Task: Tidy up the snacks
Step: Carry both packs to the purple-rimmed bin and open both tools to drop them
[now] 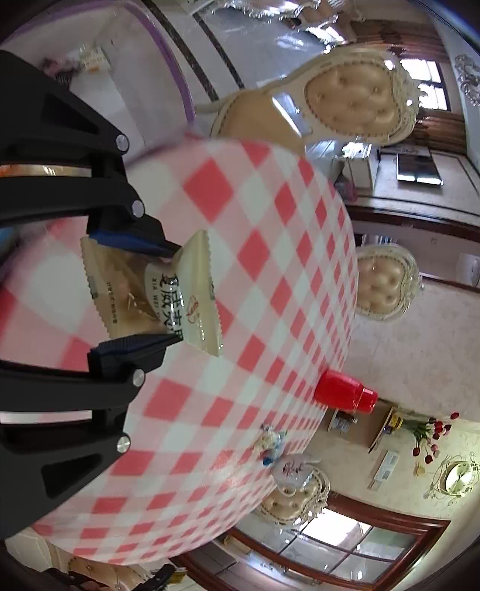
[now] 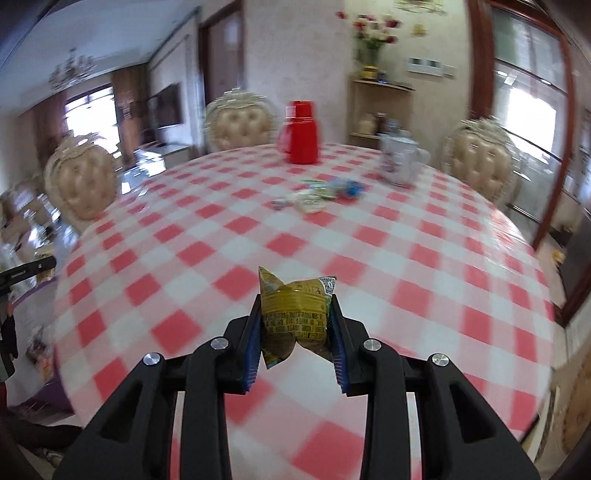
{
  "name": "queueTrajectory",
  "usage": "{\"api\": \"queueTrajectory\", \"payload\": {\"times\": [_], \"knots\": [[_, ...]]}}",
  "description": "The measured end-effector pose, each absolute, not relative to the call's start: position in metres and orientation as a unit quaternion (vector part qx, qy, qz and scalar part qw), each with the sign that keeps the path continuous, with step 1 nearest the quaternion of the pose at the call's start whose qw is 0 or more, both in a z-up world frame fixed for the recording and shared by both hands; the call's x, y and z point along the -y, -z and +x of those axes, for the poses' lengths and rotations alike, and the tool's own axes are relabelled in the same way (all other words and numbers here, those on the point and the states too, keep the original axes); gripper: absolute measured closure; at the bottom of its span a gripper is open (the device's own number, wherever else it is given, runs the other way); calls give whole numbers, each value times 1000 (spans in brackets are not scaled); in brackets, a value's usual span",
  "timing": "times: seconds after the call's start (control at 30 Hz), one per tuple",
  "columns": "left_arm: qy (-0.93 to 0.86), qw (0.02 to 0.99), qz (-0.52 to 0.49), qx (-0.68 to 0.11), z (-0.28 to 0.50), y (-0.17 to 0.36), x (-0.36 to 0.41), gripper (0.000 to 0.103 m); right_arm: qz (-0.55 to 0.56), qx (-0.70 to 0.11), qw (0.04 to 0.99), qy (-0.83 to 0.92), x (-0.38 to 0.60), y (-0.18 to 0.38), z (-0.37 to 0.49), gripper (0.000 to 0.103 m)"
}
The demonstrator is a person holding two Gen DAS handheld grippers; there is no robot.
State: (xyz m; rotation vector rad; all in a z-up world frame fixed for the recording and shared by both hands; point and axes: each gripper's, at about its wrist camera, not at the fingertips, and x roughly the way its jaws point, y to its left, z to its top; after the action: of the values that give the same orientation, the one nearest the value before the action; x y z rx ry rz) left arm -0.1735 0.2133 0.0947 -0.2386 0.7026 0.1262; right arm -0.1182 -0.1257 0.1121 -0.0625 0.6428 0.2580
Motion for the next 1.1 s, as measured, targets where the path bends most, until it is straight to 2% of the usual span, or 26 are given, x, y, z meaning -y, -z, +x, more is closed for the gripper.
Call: {"api": "queueTrajectory", "payload": {"times": [0.3, 0.6, 0.83, 1.1], "knots": [[-139, 915, -108, -364, -237, -86, -277, 64, -108, -324, 883, -321, -45, -106, -127, 71], [-181, 890, -102, -406, -265, -67, -328, 64, -190, -356, 761, -507, -219, -76, -176, 71], [-194, 871, -113, -438, -279, -45, -342, 64, -227, -385, 719, -532, -298, -46, -195, 71], [-225, 851, -129, -457, -292, -35, -357, 63, -248, -409, 701, -530, -344, -24, -207, 70]]}}
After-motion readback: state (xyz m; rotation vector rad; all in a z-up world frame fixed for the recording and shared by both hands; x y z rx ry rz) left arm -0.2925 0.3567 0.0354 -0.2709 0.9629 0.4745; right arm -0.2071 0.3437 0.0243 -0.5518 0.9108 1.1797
